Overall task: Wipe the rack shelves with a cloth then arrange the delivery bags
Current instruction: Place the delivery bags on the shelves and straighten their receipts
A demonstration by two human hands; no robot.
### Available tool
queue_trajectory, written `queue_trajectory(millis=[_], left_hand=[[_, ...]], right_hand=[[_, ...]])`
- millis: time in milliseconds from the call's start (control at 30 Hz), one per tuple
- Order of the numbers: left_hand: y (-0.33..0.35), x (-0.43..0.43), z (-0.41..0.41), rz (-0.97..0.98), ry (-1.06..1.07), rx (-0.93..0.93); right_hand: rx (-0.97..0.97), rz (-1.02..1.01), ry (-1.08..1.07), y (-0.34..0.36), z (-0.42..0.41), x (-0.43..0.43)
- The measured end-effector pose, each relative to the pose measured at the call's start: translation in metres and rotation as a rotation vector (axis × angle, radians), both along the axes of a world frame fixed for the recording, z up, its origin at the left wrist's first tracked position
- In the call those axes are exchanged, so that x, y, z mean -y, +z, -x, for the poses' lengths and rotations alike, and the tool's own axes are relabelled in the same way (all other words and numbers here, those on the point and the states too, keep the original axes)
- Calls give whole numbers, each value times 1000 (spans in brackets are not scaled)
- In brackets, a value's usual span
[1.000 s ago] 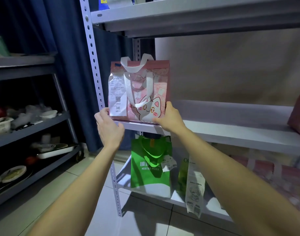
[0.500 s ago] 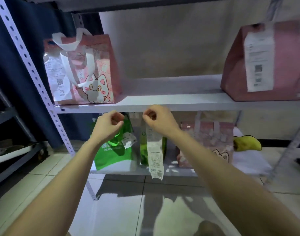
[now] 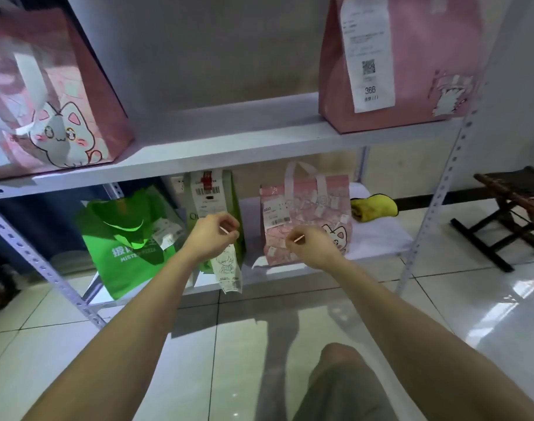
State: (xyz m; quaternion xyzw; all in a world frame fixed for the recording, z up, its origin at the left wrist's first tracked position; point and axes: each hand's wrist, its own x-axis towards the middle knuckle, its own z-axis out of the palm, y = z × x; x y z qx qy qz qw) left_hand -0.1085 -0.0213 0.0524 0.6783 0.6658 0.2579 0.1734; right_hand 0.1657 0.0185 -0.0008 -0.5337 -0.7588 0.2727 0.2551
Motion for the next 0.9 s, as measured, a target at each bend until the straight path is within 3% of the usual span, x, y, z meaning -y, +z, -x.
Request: queue_trajectory(millis=[400,900], left_hand=[[-5,-3,5,21,26,27],[-53,30,81,-53,164,94]], right_hand=[[-7,19,-4,-13,7,-7],[-18,40,88,-24,126,-16]])
